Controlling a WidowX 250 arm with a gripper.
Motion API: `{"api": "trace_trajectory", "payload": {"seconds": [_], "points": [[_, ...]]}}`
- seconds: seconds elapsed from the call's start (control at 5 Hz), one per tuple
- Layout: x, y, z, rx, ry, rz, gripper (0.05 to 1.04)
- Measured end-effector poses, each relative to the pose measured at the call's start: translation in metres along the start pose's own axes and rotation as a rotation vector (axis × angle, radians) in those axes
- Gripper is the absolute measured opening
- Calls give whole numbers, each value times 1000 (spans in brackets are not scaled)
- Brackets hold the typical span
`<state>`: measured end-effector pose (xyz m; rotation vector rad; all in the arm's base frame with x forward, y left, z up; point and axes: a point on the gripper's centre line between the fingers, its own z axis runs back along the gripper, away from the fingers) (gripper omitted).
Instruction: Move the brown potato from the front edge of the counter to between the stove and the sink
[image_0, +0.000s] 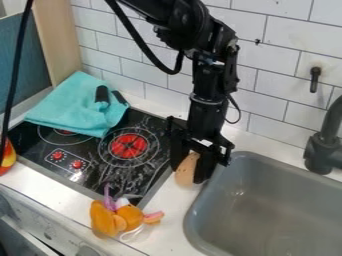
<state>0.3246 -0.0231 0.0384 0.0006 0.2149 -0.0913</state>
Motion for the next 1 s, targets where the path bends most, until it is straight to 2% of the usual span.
{"api": "trace_trajectory", "payload": {"seconds": [0.2, 0.4, 0.6, 0.8, 1.0], "points": [[-6, 3, -2, -31, 29, 9, 971], [-15, 7, 13, -35, 15, 33, 1008], [-26, 15, 37, -50, -37, 50, 1002], [-68, 32, 67, -78, -115, 77, 1001], [-109, 54, 72, -1, -99, 92, 1001]]}}
